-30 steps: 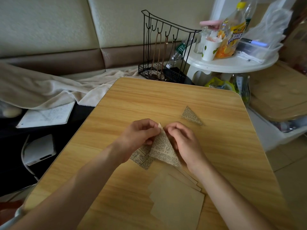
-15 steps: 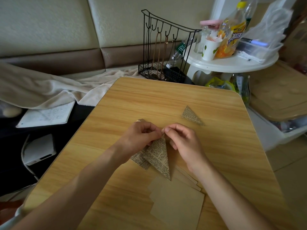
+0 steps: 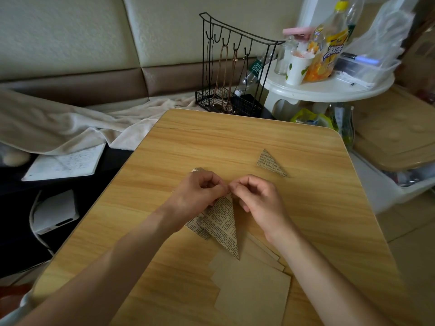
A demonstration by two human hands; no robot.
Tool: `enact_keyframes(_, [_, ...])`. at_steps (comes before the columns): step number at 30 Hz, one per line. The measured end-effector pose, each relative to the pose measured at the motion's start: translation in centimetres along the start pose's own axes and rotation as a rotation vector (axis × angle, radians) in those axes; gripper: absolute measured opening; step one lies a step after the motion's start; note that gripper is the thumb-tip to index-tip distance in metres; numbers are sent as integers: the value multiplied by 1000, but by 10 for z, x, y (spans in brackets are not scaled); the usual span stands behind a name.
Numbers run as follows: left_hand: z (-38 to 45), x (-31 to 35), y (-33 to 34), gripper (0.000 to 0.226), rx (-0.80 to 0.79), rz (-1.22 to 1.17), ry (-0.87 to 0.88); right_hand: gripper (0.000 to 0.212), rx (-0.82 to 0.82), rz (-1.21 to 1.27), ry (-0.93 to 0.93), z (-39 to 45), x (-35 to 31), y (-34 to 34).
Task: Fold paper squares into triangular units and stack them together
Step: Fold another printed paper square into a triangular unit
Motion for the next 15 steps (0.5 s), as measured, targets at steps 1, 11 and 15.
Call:
enact_keyframes(1, [0,0,-1,15,1,0,2,16,-3,23,13,0,0,-1])
enact_keyframes(11, [1,1,1,8,-64,-64,40,12,-55,17,62,1,2,-7])
enact_keyframes(15, [1,2,2,9,-68,-71,44,10,-63,24,63,0,0,-5])
Point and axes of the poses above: each hand's wrist, its own z-axis towards the middle knuckle, its own y-axis out of the palm, x = y × z, the point moved 5 cm from there along z, towards the middle knuckle, and after that the axes turned 13 degrees about -x, right-handed, at the moved point
